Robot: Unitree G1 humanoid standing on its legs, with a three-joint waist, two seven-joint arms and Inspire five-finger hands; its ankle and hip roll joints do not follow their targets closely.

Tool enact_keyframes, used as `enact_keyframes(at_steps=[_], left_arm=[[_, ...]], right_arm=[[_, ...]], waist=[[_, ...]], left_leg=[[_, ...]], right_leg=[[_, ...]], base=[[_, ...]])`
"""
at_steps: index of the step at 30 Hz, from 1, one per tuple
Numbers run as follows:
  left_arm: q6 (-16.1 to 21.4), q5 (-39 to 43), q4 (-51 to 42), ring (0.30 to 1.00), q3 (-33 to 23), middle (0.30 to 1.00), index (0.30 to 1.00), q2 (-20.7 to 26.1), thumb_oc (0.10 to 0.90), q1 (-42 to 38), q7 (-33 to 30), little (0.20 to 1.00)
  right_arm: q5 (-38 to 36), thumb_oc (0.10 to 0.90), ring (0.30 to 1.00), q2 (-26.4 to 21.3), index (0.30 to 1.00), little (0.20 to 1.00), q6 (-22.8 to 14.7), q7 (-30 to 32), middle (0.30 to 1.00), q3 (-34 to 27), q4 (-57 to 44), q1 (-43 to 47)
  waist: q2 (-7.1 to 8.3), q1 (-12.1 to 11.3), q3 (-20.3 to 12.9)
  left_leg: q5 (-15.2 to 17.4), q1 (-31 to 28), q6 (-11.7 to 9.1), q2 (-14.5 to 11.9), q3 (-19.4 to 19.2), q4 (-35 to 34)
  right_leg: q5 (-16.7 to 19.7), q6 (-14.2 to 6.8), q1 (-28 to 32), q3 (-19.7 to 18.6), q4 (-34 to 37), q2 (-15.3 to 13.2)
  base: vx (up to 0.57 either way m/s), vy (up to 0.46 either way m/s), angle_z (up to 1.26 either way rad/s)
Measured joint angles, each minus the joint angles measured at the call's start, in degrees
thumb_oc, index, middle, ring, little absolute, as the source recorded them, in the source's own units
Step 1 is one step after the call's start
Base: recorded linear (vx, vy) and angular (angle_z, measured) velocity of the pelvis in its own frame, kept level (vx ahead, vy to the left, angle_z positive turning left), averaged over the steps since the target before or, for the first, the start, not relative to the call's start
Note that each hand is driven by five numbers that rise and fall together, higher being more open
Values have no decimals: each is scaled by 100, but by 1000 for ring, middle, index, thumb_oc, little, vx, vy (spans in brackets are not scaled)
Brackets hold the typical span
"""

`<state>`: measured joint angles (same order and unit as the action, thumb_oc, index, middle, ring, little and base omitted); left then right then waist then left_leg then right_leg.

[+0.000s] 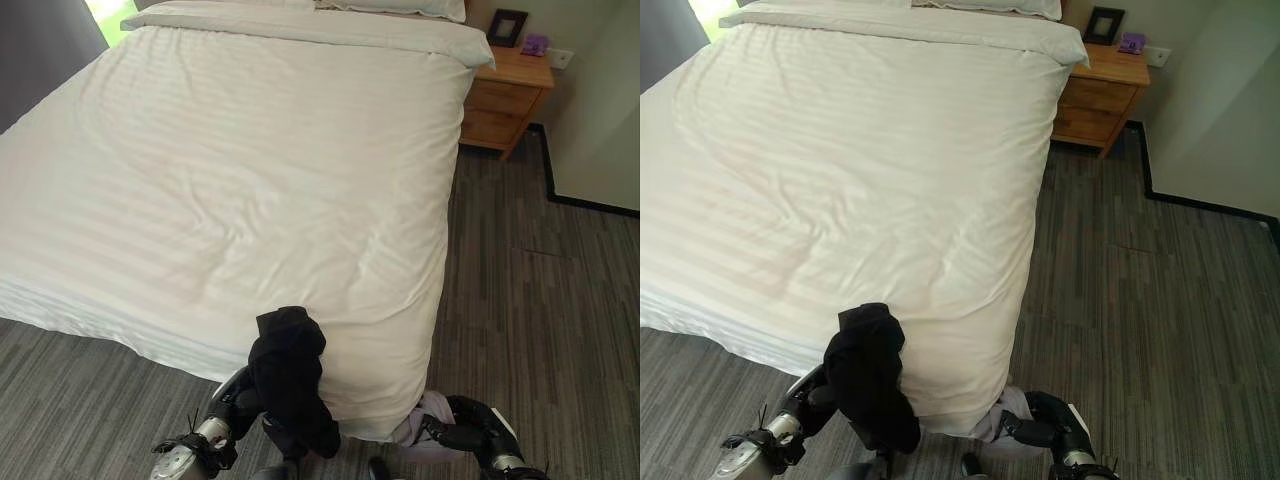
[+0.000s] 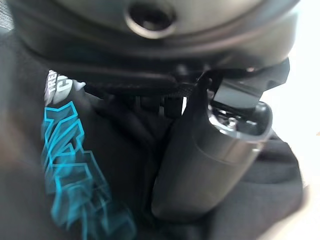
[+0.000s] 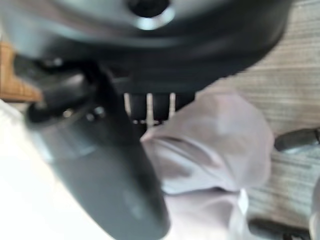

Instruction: Pick up bed clothes into laundry basket.

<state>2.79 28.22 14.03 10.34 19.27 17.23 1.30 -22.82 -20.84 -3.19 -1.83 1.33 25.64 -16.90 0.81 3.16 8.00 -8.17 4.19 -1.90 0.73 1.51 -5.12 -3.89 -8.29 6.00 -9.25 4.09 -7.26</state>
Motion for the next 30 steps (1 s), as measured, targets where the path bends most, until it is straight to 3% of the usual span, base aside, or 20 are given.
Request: enact_keyframes(at_steps=[1, 3, 8, 10, 11, 12, 13, 14, 15, 16, 17, 18, 20, 22, 23, 24, 27, 29, 30], left_arm=[[17, -316, 419, 300, -319, 300, 300, -360, 400, -82, -388, 300], [69, -489, 757, 300, -617, 300, 300, -513, 400, -139, -644, 300], [69, -595, 833, 300, -782, 300, 300, -504, 400, -119, -835, 300], [73, -637, 825, 300, -618, 300, 300, -386, 400, -245, -853, 300], [76, -636, 807, 300, -601, 300, 300, -331, 400, -273, -885, 300], [72, -647, 751, 300, -580, 300, 300, -160, 400, -314, -918, 300], [34, -665, 860, 300, -550, 300, 300, -74, 400, -503, -929, 300], [-82, -713, 1066, 300, -498, 300, 300, -100, 400, -779, -967, 300], [-123, -716, 1129, 300, -547, 300, 300, -93, 400, -736, -1020, 300], [-122, -692, 1127, 300, -591, 300, 300, -98, 400, -557, -1031, 300], [-122, -676, 1125, 300, -603, 300, 300, -97, 400, -454, -1047, 300], [-126, -599, 1132, 300, -585, 300, 300, -6, 400, -438, -1065, 300], [-140, -553, 1212, 300, -652, 300, 300, 59, 400, -332, -1226, 300], [-198, -349, 1300, 300, -612, 300, 300, 10, 400, -85, -1335, 300], [-198, -346, 1308, 300, -596, 300, 300, -43, 400, 58, -1336, 300], [-207, -344, 1340, 300, -591, 300, 300, -73, 400, 116, -1339, 300], [-242, -342, 1401, 300, -437, 300, 300, -125, 400, 199, -1343, 300], [-239, -345, 1341, 300, -188, 300, 300, -94, 400, 208, -1325, 300], [-243, -345, 1281, 300, -131, 300, 300, -52, 400, 207, -1324, 300]], right_arm=[[-1, 400, 300, 56, 300, 300, 0, 140, 300, 35, 81, 121], [-35, 400, 300, 154, 300, 300, -20, 249, 300, 52, 86, 255], [-119, 400, 300, 185, 300, 300, -21, 328, 300, 57, 82, 320], [-121, 400, 300, 196, 300, 300, -22, 350, 300, 62, 81, 480], [-117, 400, 300, 282, 300, 300, -8, 398, 300, 78, 101, 781], [-109, 400, 300, 387, 300, 300, -20, 411, 300, 177, 80, 1068], [-83, 400, 300, 412, 300, 300, -99, 411, 300, 297, -32, 1167], [-49, 400, 300, 381, 300, 300, -156, 414, 300, 276, -208, 1020], [-12, 400, 300, 363, 300, 300, -173, 413, 300, 266, -314, 829], [5, 400, 300, 363, 300, 300, -167, 390, 300, 238, -319, 760], [-2, 400, 300, 360, 300, 300, -165, 374, 300, 200, -289, 629], [-27, 400, 300, 364, 300, 300, -159, 369, 300, 170, -239, 577], [-124, 400, 300, 434, 300, 300, -120, 388, 300, 164, 77, 742], [-493, 400, 300, 323, 300, 300, -155, 493, 300, -196, 120, 792], [-706, 400, 300, 271, 300, 300, -160, 524, 300, -495, 157, 805], [-789, 400, 300, 260, 300, 300, -178, 568, 300, -621, 164, 877], [-779, 400, 300, 221, 300, 300, -202, 564, 300, -682, 228, 801], [-800, 400, 300, 223, 300, 300, -231, 528, 300, -829, 310, 748], [-831, 400, 300, 285, 300, 300, -246, 501, 300, -892, 333, 740]], waist=[[6, 70, 1], [20, 97, -30], [8, 100, -29], [-64, 80, 14], [-191, -71, 103], [-182, -204, 189], [-108, -163, 196], [-126, 88, 207], [-160, 173, 218], [-173, 108, 214], [-187, 63, 222], [-76, 36, 275], [221, -32, 388], [244, -252, 410], [115, -216, 414], [72, -197, 412], [102, -143, 427], [141, -52, 424], [171, 17, 426]], left_leg=[[47, -133, 4, -1, 4, -26], [122, -187, 16, -22, 7, -27], [111, -116, 29, -118, -56, -26], [77, -67, 31, -285, -282, 1], [6, -59, -79, -597, -724, -26], [34, -80, -72, -782, -1288, 30], [139, -84, -86, -715, -1370, 10], [168, -121, -135, -652, -1289, -30], [186, -247, -194, -661, -1352, -1], [265, -358, -246, -708, -1574, 28], [350, -358, -428, -811, -1808, 215], [542, -286, -510, -774, -1833, 636], [555, -233, -437, -703, -1233, 1446], [903, -279, -56, -336, 170, 1726], [1112, -449, 133, -335, 385, 1671], [1277, -522, 151, -340, 574, 1657], [1719, -748, 323, -143, 1414, 1637], [2146, -746, 459, 278, 1500, 1650], [2233, -646, 650, 462, 1479, 1643]], right_leg=[[-16, -1, 126, 125, 0, -1], [-58, 21, 135, 145, -12, 10], [-63, 53, 79, 269, -68, 76], [-76, 65, -340, 376, -537, 199], [51, -100, -814, 873, -1013, 346], [104, 83, -1238, 2062, -1190, 272], [199, 382, -1283, 2534, -1050, 102], [412, 387, -1172, 2628, -933, 71], [429, 323, -1123, 2598, -848, 101], [391, 361, -1118, 2406, -874, 135], [312, 469, -1174, 2281, -1023, 214], [232, 522, -1246, 1947, -1151, 196], [287, 535, -1312, 1357, -1218, 195], [469, 545, -1402, 353, -1188, 298], [568, 447, -1440, -11, -1167, 448], [591, 373, -1455, -234, -1123, 529], [732, 142, -1514, -1125, -998, 725], [568, -197, -1736, -1667, -965, 628], [333, -456, -1845, -1824, -915, 548]], base=[[12, -8, -5], [19, -5, -4], [-54, -9, 8], [-242, 4, -53], [-111, -46, -183], [78, -80, -210], [223, -110, -120], [261, -128, -30], [233, -143, -16], [152, -151, -65], [95, -70, -81], [80, 25, -99], [101, 99, -149], [172, 186, -196], [213, 282, -153], [158, 300, -131], [-30, 192, -99], [-188, 338, -104], [-318, 440, -106]])
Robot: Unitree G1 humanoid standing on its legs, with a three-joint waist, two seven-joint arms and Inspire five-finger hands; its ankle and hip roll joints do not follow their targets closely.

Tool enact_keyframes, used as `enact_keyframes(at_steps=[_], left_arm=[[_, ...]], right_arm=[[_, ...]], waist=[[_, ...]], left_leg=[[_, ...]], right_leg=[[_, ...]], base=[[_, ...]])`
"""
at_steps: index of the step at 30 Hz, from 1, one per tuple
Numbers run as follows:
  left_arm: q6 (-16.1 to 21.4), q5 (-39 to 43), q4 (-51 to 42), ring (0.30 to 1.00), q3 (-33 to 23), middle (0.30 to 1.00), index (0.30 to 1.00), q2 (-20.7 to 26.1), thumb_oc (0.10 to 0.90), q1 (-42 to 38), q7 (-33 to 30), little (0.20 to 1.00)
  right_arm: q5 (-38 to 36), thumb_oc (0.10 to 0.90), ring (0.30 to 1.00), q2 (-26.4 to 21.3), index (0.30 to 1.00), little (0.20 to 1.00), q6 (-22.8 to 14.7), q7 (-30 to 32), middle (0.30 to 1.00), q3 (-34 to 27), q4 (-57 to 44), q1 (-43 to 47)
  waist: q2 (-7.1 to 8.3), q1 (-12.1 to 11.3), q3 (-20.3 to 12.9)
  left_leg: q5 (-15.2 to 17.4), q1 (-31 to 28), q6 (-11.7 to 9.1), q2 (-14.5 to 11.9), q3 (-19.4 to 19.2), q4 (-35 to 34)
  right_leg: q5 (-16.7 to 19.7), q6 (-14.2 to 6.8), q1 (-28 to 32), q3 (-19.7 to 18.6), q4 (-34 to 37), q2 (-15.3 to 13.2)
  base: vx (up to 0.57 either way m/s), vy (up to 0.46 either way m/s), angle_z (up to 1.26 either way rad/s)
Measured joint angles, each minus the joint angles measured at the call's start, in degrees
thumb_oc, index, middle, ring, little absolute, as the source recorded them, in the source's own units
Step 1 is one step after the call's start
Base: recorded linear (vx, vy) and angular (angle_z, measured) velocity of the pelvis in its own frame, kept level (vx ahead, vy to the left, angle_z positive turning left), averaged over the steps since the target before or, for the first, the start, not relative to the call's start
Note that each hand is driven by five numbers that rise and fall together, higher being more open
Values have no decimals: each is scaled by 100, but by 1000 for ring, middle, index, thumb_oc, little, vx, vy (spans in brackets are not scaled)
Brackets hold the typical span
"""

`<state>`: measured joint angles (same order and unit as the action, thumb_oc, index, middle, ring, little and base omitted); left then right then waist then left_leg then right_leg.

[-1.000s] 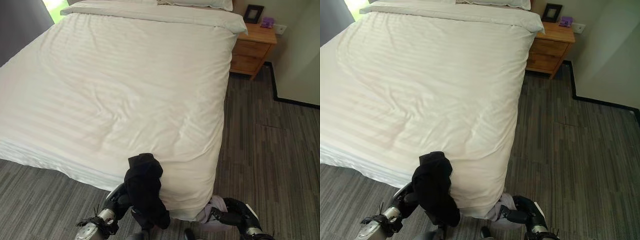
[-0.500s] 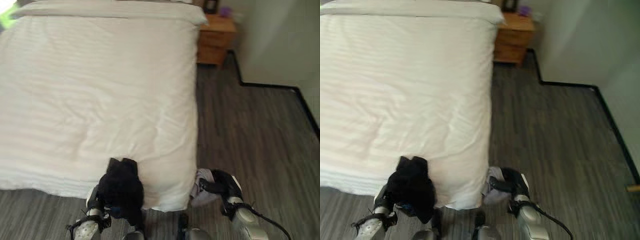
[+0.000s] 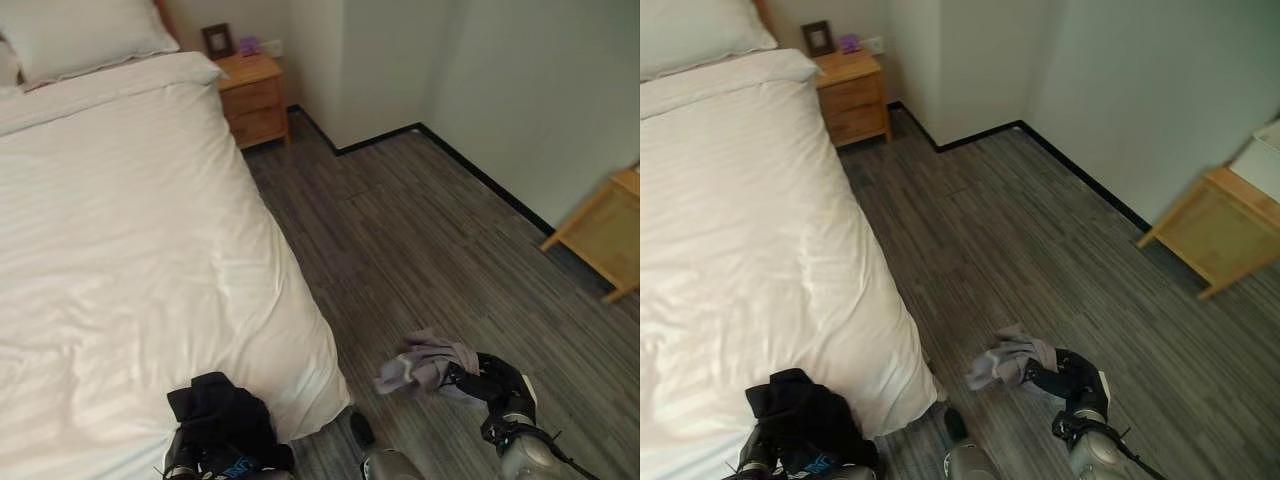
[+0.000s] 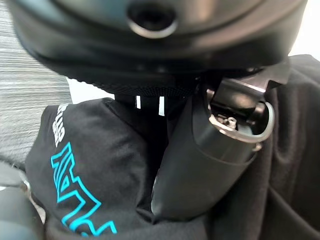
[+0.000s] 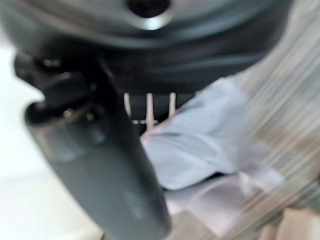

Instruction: Pick up bed clothes into laundry basket.

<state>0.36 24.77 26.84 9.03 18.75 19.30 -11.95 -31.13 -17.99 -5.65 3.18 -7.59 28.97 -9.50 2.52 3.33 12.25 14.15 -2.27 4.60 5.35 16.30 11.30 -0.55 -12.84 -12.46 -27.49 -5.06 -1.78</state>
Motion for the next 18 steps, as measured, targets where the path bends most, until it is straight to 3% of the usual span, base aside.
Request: enact_keyframes(at_steps=[1, 2, 3, 4, 5, 6, 7, 8, 9, 10, 11, 12, 13, 14, 15, 16, 17, 18], left_arm=[[3, -3, -24, 300, 95, 300, 300, -62, 400, -11, 13, 300], [2, -9, -50, 300, 203, 300, 300, -39, 400, -26, 29, 300], [0, -19, -49, 300, 243, 300, 300, -168, 400, -41, 69, 300], [8, -29, -26, 300, 291, 300, 300, -137, 400, -101, 141, 300], [8, -66, -35, 300, 405, 300, 300, -33, 400, -335, 265, 300], [28, -192, -92, 300, 550, 300, 300, 129, 400, -708, 427, 300], [73, -261, -95, 300, 542, 300, 300, 134, 400, -933, 543, 300], [86, -285, -74, 300, 594, 300, 300, 168, 400, -1317, 568, 300], [188, -281, -78, 300, 526, 300, 300, 185, 400, -1658, 637, 300], [251, -266, -120, 300, 482, 300, 300, 170, 400, -1931, 662, 300], [295, -245, -153, 300, 391, 300, 300, 155, 400, -1944, 715, 300], [377, -230, -292, 300, 146, 300, 300, -11, 400, -1964, 769, 300], [450, -228, -501, 300, 15, 300, 300, -102, 400, -1918, 777, 300], [521, -231, -597, 300, -23, 300, 300, -102, 400, -1853, 805, 300], [521, -229, -661, 300, -123, 300, 300, -129, 400, -1840, 887, 300], [518, -227, -738, 300, -183, 300, 300, -28, 400, -1721, 889, 300], [449, -223, -691, 300, -309, 300, 300, -30, 400, -1663, 907, 300], [398, -227, -637, 300, -386, 300, 300, -132, 400, -1504, 895, 300]], right_arm=[[-73, 400, 300, 208, 300, 300, 0, -25, 300, -35, 6, -55], [-117, 400, 300, 374, 300, 300, -40, -95, 300, -156, 0, -94], [-158, 400, 300, 444, 300, 300, -38, -116, 300, -153, 28, -85], [-166, 400, 300, 688, 300, 300, 4, -144, 300, -156, 219, 2], [-165, 400, 300, 753, 300, 300, 100, -156, 300, -15, 236, -160], [-160, 400, 300, 723, 300, 300, 110, -153, 300, 120, 293, -290], [-157, 400, 300, 708, 300, 300, 131, -154, 300, 186, 391, -295], [-156, 400, 300, 731, 300, 300, 143, -156, 300, 221, 511, -307], [-156, 400, 300, 713, 300, 300, 148, -169, 300, 327, 526, -359], [-153, 400, 300, 704, 300, 300, 149, -196, 300, 382, 488, -432], [-142, 400, 300, 666, 300, 300, 150, -195, 300, 443, 447, -431], [-130, 400, 300, 572, 300, 300, 150, -200, 300, 519, 394, -419], [-124, 400, 300, 544, 300, 300, 143, -200, 300, 515, 334, -421], [-119, 400, 300, 528, 300, 300, 137, -171, 300, 537, 242, -405], [-100, 400, 300, 519, 300, 300, 141, -173, 300, 567, 152, -389], [-80, 400, 300, 527, 300, 300, 135, -168, 300, 692, 49, -370], [-51, 400, 300, 459, 300, 300, 132, -176, 300, 849, -66, -292], [-21, 400, 300, 351, 300, 300, 161, -176, 300, 899, -125, -209]], waist=[[61, 91, 6], [108, 222, 5], [-10, 162, 3], [18, 60, 5], [74, 99, 11], [67, 163, 20], [94, 129, 42], [120, 91, 88], [99, 83, 161], [216, 44, 138], [252, 17, 140], [224, -66, 129], [169, -148, 57], [163, -206, 36], [218, -339, -39], [294, -464, -90], [323, -581, -75], [184, -626, -96]], left_leg=[[16, 122, 104, 191, -138, 143], [26, 378, 595, 532, -132, 402], [-108, 464, 556, 392, -191, 244], [-522, 442, 578, 123, -983, -36], [-737, 261, 454, -13, -1410, -591], [-1299, 349, 274, -276, -1860, -840], [-1385, 296, 165, -388, -1988, -1059], [-1420, 307, 188, -533, -2136, -1200], [-1522, 249, 190, -680, -2229, -1335], [-1471, 156, 81, -705, -2200, -1437], [-1623, 144, 301, -730, -2241, -1458], [-1711, 144, 206, -827, -2228, -1431], [-1704, 223, -89, -943, -2189, -1409], [-1824, 280, -127, -1030, -2198, -1353], [-1868, 287, -288, -1108, -2354, -1351], [-1945, 392, -490, -1110, -2435, -1264], [-1949, 430, -607, -1186, -2452, -1267], [-2039, 446, -618, -1250, -2263, -1272]], right_leg=[[-396, -204, -69, -56, 165, -179], [-818, -207, -114, -134, 483, -382], [-581, -216, -253, -51, 353, -237], [-287, 31, -753, 697, -437, -14], [-121, 198, -762, 1068, -514, 114], [-115, 435, -796, 2183, -764, 8], [-114, 598, -858, 2514, -1058, 37], [-170, 561, -739, 2508, -1359, 120], [-317, 393, -587, 2442, -1826, 132], [-416, 303, -91, 2235, -1669, 29], [-531, 361, 87, 2321, -1834, -120], [-690, 388, 342, 2590, -2152, -373], [-723, 348, 758, 2600, -1851, -512], [-843, 342, 1074, 2804, -1783, -818], [-753, 302, 1368, 3136, -1449, -1128], [-453, 163, 1819, 3194, -590, -1253], [-656, 181, 1913, 3319, -155, -1159], [-738, 273, 1902, 3272, -25, -1033]], base=[[-352, 352, -97], [-424, 241, -122], [-298, 146, -204], [-451, 97, -238], [-302, 60, -202], [-438, 107, -124], [-277, 43, -87], [-448, 62, -105], [-486, 41, -120], [-441, 38, -112], [-380, 14, -132], [-321, -51, -128], [-295, -98, -121], [-295, -132, -107], [-274, -124, -92], [-389, -183, -104], [-359, -172, -86], [-247, -139, -71]])
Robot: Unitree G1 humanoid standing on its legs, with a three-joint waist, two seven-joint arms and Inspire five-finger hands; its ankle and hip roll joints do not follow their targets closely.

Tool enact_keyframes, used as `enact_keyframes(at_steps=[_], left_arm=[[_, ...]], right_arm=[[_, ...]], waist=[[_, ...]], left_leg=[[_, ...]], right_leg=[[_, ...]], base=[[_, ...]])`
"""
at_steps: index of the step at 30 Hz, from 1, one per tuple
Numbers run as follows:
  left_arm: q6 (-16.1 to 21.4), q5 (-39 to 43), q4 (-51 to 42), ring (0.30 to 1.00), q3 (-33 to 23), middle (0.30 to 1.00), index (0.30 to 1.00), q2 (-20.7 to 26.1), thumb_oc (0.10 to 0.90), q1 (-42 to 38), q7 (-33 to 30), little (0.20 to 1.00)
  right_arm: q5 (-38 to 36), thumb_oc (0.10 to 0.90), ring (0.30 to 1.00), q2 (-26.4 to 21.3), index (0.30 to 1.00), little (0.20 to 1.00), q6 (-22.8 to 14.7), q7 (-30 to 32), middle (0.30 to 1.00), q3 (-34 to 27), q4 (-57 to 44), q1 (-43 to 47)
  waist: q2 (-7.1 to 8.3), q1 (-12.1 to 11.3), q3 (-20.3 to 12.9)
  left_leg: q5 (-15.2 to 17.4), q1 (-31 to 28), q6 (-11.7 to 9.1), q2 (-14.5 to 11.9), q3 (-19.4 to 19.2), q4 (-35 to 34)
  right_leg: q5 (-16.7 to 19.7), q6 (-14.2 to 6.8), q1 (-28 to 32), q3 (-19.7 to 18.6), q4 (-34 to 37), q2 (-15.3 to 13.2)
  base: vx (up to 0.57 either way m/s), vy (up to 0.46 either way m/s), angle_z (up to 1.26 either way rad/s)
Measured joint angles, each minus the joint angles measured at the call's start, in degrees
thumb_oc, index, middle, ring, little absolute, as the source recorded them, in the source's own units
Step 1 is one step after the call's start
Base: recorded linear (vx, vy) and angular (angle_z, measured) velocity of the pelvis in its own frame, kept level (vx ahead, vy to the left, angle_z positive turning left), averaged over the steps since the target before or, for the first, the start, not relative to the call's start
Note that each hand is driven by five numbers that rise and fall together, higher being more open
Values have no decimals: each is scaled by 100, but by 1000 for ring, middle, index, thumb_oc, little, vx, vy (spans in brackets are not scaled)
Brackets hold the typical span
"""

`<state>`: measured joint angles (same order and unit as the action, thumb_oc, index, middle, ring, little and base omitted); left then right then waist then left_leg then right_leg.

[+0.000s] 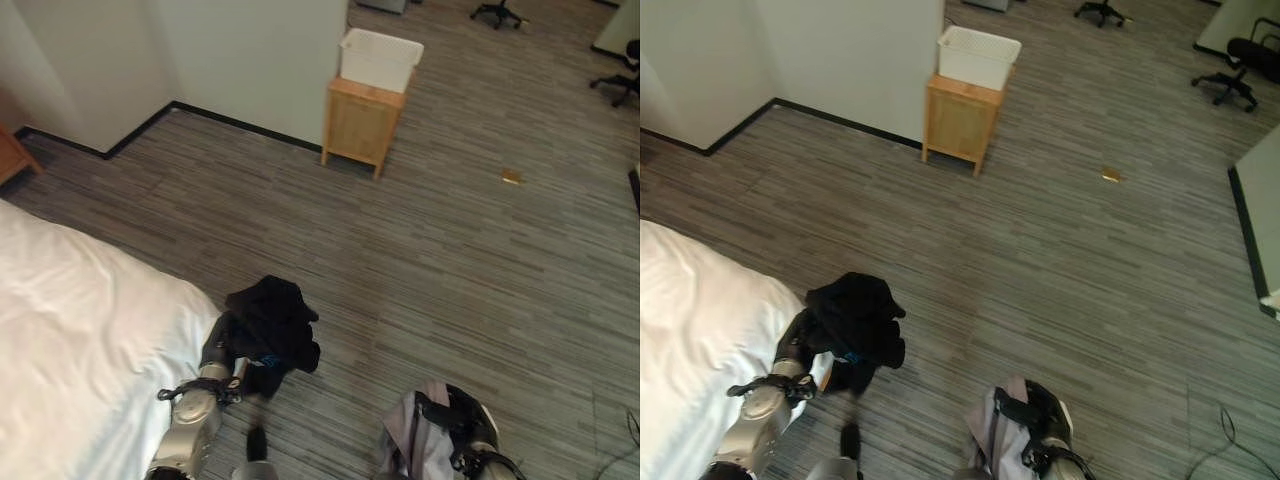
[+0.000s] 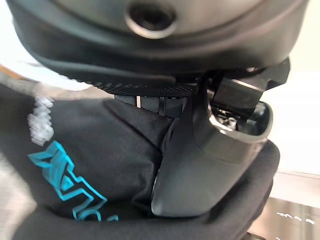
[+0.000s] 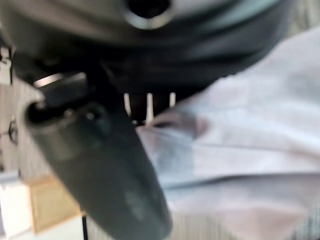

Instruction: Pick up bed clothes into laundry basket.

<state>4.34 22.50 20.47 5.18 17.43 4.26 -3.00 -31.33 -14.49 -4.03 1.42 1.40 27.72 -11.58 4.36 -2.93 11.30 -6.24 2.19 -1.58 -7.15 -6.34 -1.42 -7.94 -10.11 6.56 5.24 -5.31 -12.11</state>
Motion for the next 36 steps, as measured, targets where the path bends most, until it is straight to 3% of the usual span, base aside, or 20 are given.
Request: enact_keyframes(at_steps=[1, 4, 7, 9, 11, 13, 14, 15, 16, 17, 19, 20, 22, 28, 36], left_arm=[[-49, 3, -7, 300, -14, 300, 300, -149, 400, 163, 4, 300], [-87, 3, -7, 300, 78, 300, 300, -394, 400, 623, 17, 300], [-88, 9, -36, 300, 24, 300, 300, -407, 400, 624, -33, 300], [-85, 16, -28, 300, 20, 300, 300, -412, 400, 626, -93, 300], [-93, 115, -9, 300, 30, 300, 300, -405, 400, 634, -194, 300], [-90, 114, -15, 300, 32, 300, 300, -413, 400, 647, -197, 300], [-92, 114, -16, 300, 32, 300, 300, -412, 400, 647, -195, 300], [-91, 116, -25, 300, 26, 300, 300, -417, 400, 669, -186, 300], [-85, 116, -68, 300, 27, 300, 300, -422, 400, 671, -153, 300], [-75, 116, -123, 300, 18, 300, 300, -418, 400, 645, -148, 300], [-77, 107, -181, 300, -19, 300, 300, -347, 400, 559, -154, 300], [-77, 113, -417, 300, -157, 300, 300, -185, 400, 537, -161, 300], [-75, 124, -604, 300, -366, 300, 300, -56, 400, 503, -177, 300], [-41, 219, -1166, 300, -1090, 300, 300, 231, 400, 492, -356, 300], [85, 222, -2043, 300, -1159, 300, 300, 288, 400, 411, -401, 300]], right_arm=[[34, 400, 300, -157, 300, 300, 16, 1, 300, 55, -139, -29], [67, 400, 300, -469, 300, 300, 16, -2, 300, 52, -371, -93], [52, 400, 300, -497, 300, 300, -7, -15, 300, 55, -556, -224], [113, 400, 300, -518, 300, 300, -6, -43, 300, 65, -576, -255], [217, 400, 300, -529, 300, 300, 12, -70, 300, 59, -591, -186], [329, 400, 300, -543, 300, 300, 11, -83, 300, 11, -704, -177], [361, 400, 300, -540, 300, 300, 12, -82, 300, -34, -812, -211], [380, 400, 300, -542, 300, 300, 13, -77, 300, -103, -936, -228], [404, 400, 300, -552, 300, 300, 9, -43, 300, -271, -1238, -374], [429, 400, 300, -535, 300, 300, 5, -26, 300, -404, -1297, -385], [448, 400, 300, -463, 300, 300, 4, 68, 300, -458, -1298, -378], [485, 400, 300, -419, 300, 300, 3, 86, 300, -463, -1318, -389], [518, 400, 300, -399, 300, 300, 3, 137, 300, -466, -1378, -398], [620, 400, 300, -428, 300, 300, 5, 196, 300, -489, -1704, 51], [636, 400, 300, -503, 300, 300, -148, 150, 300, -616, -2668, 430]], waist=[[-152, -10, -63], [-359, -37, -206], [-274, -116, -206], [-255, -195, -164], [-179, -204, -78], [-136, -102, -51], [-82, -23, -54], [-107, -4, -70], [-271, 248, -153], [-429, 412, -229], [-360, 412, -228], [-247, 400, -242], [-206, 389, -238], [-259, 369, -251], [-251, 369, -252]], left_leg=[[-42, 32, -34, -128, 40, 3], [-310, 180, -164, -277, 58, 230], [-598, 556, -510, -401, 312, 486], [-702, 616, -583, -457, 523, 547], [-929, 639, -913, -360, 960, 590], [-1049, 639, -998, -228, 987, 624], [-882, 633, -993, -108, 1013, 674], [-487, 583, -713, 91, 1013, 885], [-220, 526, -441, 95, 713, 656], [-97, 343, -449, 78, 619, 174], [-215, 206, -400, 172, 607, -155], [-333, 169, -318, 304, 545, -361], [-337, 168, -264, 416, 572, -361], [-331, 70, -245, 441, 494, -361], [-305, -102, -267, 411, 327, -361]], right_leg=[[65, 65, 16, -92, 158, 146], [193, 222, 112, -74, 448, 321], [332, 383, 276, 201, 780, 542], [309, 432, 297, 242, 727, 668], [260, 505, 300, 274, 617, 594], [222, 477, 287, 311, 551, 447], [234, 468, 255, 311, 552, 272], [233, 372, 243, 223, 538, 211], [255, 247, 251, 256, 564, 232], [236, 163, 231, 337, 540, 253], [239, 88, 184, 324, 539, 155], [258, 57, 141, 224, 557, 47], [268, 33, 162, 227, 564, -61], [306, -24, 188, 128, 554, -102], [309, -28, 251, -58, 561, -103]], base=[[-187, -86, -35], [-336, -214, -1], [-340, -144, 49], [-428, -129, 35], [-256, -17, 14], [-116, 66, 7], [-80, 134, -18], [-17, 136, -3], [-49, 136, 20], [-109, 133, 40], [-82, 86, 9], [-16, 73, 0], [-23, 101, 7], [-2, 56, -7], [32, 18, -11]])
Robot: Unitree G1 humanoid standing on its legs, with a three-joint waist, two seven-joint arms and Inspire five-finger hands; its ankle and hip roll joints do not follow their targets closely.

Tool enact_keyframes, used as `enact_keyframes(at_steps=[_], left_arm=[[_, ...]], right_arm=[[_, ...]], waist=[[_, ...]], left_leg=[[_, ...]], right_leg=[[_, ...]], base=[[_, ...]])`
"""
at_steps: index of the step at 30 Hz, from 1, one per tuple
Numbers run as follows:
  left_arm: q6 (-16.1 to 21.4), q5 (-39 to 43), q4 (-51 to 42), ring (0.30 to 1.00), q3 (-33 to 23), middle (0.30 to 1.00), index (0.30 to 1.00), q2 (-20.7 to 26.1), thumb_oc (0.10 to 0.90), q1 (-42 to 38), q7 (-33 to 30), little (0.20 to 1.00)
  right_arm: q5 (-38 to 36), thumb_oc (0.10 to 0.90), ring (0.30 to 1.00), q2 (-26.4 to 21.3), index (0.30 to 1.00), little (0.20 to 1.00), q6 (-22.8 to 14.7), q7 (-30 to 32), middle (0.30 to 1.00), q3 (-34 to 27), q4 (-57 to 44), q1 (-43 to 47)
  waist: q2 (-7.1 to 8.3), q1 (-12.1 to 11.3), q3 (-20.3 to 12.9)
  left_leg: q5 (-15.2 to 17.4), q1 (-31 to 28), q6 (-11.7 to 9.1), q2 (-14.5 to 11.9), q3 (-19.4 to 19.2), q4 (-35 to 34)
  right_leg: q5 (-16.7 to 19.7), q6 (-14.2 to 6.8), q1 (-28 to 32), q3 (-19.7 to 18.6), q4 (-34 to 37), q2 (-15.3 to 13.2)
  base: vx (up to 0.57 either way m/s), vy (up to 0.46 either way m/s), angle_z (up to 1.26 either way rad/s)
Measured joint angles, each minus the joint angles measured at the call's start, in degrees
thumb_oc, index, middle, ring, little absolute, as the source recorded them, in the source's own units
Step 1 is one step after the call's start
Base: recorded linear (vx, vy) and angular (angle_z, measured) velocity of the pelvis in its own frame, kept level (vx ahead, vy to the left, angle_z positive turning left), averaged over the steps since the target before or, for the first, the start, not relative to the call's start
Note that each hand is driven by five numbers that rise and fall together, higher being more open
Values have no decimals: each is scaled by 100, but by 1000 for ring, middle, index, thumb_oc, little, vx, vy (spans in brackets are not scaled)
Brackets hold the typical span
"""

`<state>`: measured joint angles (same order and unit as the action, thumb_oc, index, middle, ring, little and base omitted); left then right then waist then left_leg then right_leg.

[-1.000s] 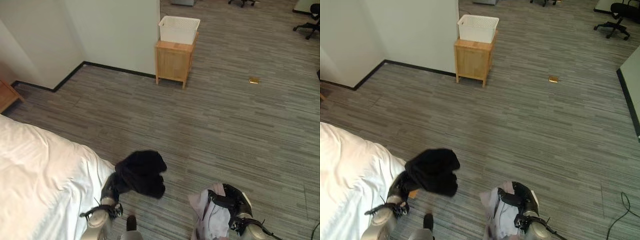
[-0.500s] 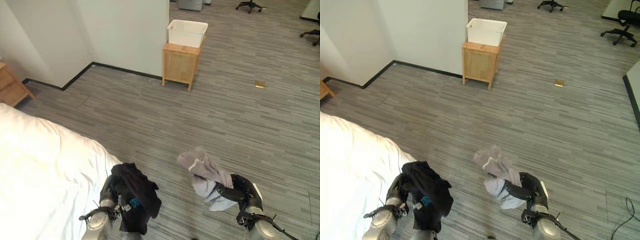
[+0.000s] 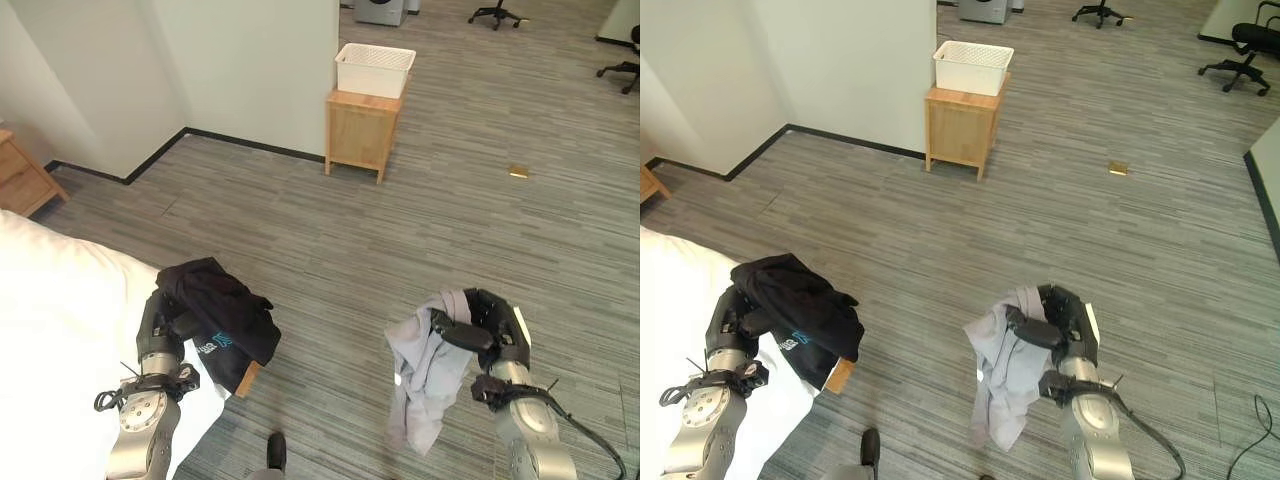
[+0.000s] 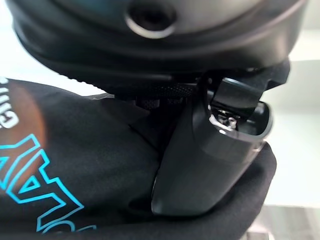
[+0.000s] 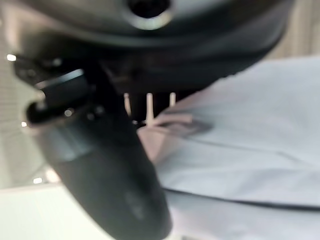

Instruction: Pick up bed clothes into laundry basket.

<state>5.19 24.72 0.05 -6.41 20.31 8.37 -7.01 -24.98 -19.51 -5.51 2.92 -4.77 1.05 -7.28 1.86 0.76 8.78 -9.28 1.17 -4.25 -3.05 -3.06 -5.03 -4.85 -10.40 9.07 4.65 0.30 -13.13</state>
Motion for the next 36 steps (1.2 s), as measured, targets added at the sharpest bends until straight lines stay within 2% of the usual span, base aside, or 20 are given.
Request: enact_keyframes(at_steps=[13, 16, 17, 18, 19, 21, 23, 24, 25, 26, 27, 28, 29, 30, 31, 32, 33, 34, 35, 36], left_arm=[[13, -5, -1, 300, -167, 300, 300, 44, 400, 46, -134, 300], [12, -5, 147, 300, -141, 300, 300, 14, 400, -41, -151, 300], [12, -3, 168, 300, -134, 300, 300, 8, 400, -63, -165, 300], [11, -6, 211, 300, -141, 300, 300, 8, 400, -70, -161, 300], [12, -11, 219, 300, -120, 300, 300, 29, 400, -78, -158, 300], [31, -10, 198, 300, -127, 300, 300, 33, 400, -189, -183, 300], [50, 2, 210, 300, -109, 300, 300, -32, 400, -361, -200, 300], [55, 1, 230, 300, -64, 300, 300, 28, 400, -516, -206, 300], [100, -2, 282, 300, -97, 300, 300, 80, 400, -667, -160, 300], [108, -5, 447, 300, -95, 300, 300, -244, 400, -733, -151, 300], [102, -10, 527, 300, -84, 300, 300, -328, 400, -669, -135, 300], [50, -15, 671, 300, -64, 300, 300, -370, 400, -628, -67, 300], [7, -14, 643, 300, -42, 300, 300, -447, 400, -539, -15, 300], [80, -14, 467, 300, -58, 300, 300, -362, 400, -315, 6, 300], [106, -22, 383, 300, -104, 300, 300, -272, 400, -222, 26, 300], [123, 7, 481, 300, -105, 300, 300, -232, 400, -264, 16, 300], [125, 151, 699, 300, -65, 300, 300, -254, 400, -404, -10, 300], [122, 445, 958, 300, -24, 300, 300, -382, 400, -490, -10, 300], [123, 589, 1035, 300, -31, 300, 300, -452, 400, -471, -18, 300], [155, 757, 1064, 300, -17, 300, 300, -485, 400, -434, -32, 300]], right_arm=[[145, 400, 300, -189, 300, 300, 19, -6, 300, 304, 15, 30], [223, 400, 300, -238, 300, 300, 28, 3, 300, 211, 33, 74], [238, 400, 300, -230, 300, 300, 32, 5, 300, 198, 33, 68], [251, 400, 300, -206, 300, 300, 44, 5, 300, 208, 43, 36], [263, 400, 300, -165, 300, 300, 68, -7, 300, 211, 44, -37], [313, 400, 300, -152, 300, 300, 74, -32, 300, 219, 21, -40], [323, 400, 300, -122, 300, 300, 85, -58, 300, 198, 19, -113], [320, 400, 300, 34, 300, 300, 93, -89, 300, 111, 27, -189], [314, 400, 300, 149, 300, 300, 76, -94, 300, 61, 9, -232], [312, 400, 300, -86, 300, 300, 82, -116, 300, -33, 47, -215], [311, 400, 300, -205, 300, 300, 104, -98, 300, -33, 37, -198], [281, 400, 300, -286, 300, 300, 125, -103, 300, -20, 49, -279], [221, 400, 300, -306, 300, 300, 135, -129, 300, -38, 31, -603], [213, 400, 300, -218, 300, 300, 172, -159, 300, -6, 63, -796], [211, 400, 300, -171, 300, 300, 178, -204, 300, -45, 80, -817], [145, 400, 300, -144, 300, 300, 133, -202, 300, -84, 227, -749], [6, 400, 300, -131, 300, 300, 103, -182, 300, -51, 546, -564], [-107, 400, 300, -128, 300, 300, 114, -117, 300, 3, 783, -447], [-156, 400, 300, -140, 300, 300, 105, -81, 300, 59, 838, -411], [-249, 400, 300, -78, 300, 300, 93, -60, 300, 67, 816, -391]], waist=[[102, -110, 65], [-215, -91, 315], [-248, -40, 454], [-245, 32, 529], [-291, 109, 585], [-379, 113, 680], [-488, 370, 744], [-319, 593, 769], [103, 818, 710], [-248, 949, 772], [-429, 962, 752], [-545, 974, 691], [-556, 1056, 440], [-415, 1057, 246], [-322, 1042, 276], [-283, 952, 268], [-105, 917, 284], [58, 808, 285], [92, 653, 303], [369, 412, 337]], left_leg=[[219, 2, 34, 23, -291, 2], [328, 19, 188, 41, 1, 102], [446, 32, 361, 126, 73, 274], [579, 17, 398, 217, 125, 399], [618, -36, 452, 212, 218, 374], [642, 5, 512, 126, 295, 282], [760, 132, 463, 24, 706, 93], [938, 298, 724, 271, 774, 382], [1406, 1004, 829, 736, 582, 2223], [2217, 1227, 736, 599, 627, 3696], [2681, 1106, 706, 516, 666, 3856], [3078, 861, 526, 525, 838, 3579], [3060, 776, 560, 534, 996, 3172], [2735, 430, 217, 402, 964, 2423], [2556, 259, -22, 263, 977, 2639], [2367, 320, -299, 203, 973, 3415], [1995, 446, -483, 253, 944, 3965], [1177, 745, -484, 309, 748, 4637], [566, 948, -535, 324, 555, 5050], [-199, 1330, -494, 209, 202, 5806]], right_leg=[[18, 1, -338, -334, -163, -73], [10, -22, -1182, -400, -1856, -30], [54, -31, -1538, -504, -2674, -109], [259, -79, -1879, -616, -3400, -200], [165, -132, -2395, -650, -4031, -183], [-145, 36, -2743, -379, -3668, 59], [-162, 44, -2875, -286, -2353, 540], [-180, -45, -2742, -330, -1380, 498], [0, -171, -2756, -395, -986, 87], [506, -143, -2721, -300, -1277, 181], [526, -148, -2838, -275, -1640, 254], [428, 87, -2986, -278, -2276, 314], [111, 77, -3138, -386, -2598, 362], [-46, 257, -3054, -178, -2484, 543], [85, 756, -2748, 84, -2122, 586], [-18, 916, -2586, 233, -2192, 703], [-63, 1064, -2467, 352, -2393, 656], [-62, 1142, -2236, 446, -2405, 547], [-188, 1237, -2123, 562, -2388, 567], [-127, 1245, -1597, 631, -1735, 516]], base=[[64, 89, -15], [117, 190, -10], [290, 74, 1], [390, -7, 8], [472, -66, 7], [581, -146, 18], [638, -161, 92], [562, -183, 154], [561, -212, 130], [512, -258, 57], [515, -266, -11], [476, -283, 4], [467, -282, 36], [435, -375, 48], [489, -509, 26], [489, -556, 24], [470, -508, 24], [429, -374, 12], [434, -291, -25], [435, -167, -60]])
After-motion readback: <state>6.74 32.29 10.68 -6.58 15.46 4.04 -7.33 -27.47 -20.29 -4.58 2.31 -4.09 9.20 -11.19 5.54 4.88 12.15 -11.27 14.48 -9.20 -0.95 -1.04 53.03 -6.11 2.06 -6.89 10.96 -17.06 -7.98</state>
